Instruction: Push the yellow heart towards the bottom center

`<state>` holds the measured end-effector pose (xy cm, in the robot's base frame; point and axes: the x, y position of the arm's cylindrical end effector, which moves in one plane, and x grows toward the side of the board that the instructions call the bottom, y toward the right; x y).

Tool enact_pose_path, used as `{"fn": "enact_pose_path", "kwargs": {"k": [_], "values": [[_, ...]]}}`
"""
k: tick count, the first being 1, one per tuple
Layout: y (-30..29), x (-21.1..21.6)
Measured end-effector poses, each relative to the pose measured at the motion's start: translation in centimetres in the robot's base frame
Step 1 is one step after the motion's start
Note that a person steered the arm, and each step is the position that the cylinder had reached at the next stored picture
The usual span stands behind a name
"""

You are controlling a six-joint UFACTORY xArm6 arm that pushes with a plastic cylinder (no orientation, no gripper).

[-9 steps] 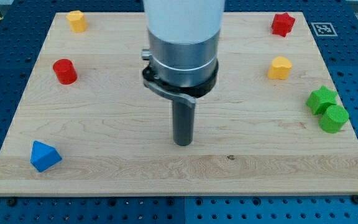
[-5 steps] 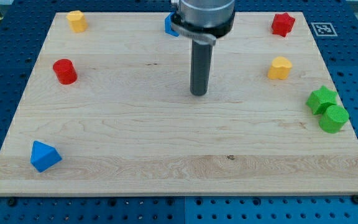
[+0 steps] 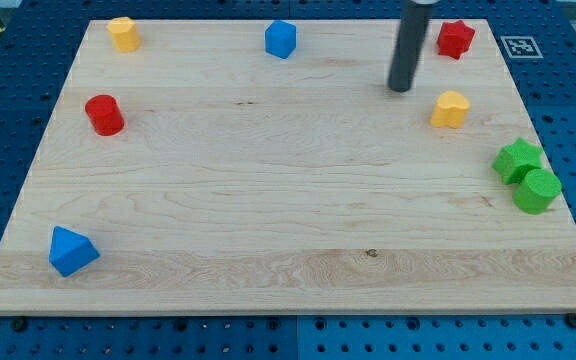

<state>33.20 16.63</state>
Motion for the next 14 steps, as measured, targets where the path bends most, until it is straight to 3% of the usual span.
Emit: {"fn": "enact_pose_path", "kwargs": {"k": [2,4,5,7,11,14], "values": [[6.3,1.0],[2.0,6.9],[-0.7,7.4],[0.1,6.2],[-4.9,13.6],[2.0,11.9]]}}
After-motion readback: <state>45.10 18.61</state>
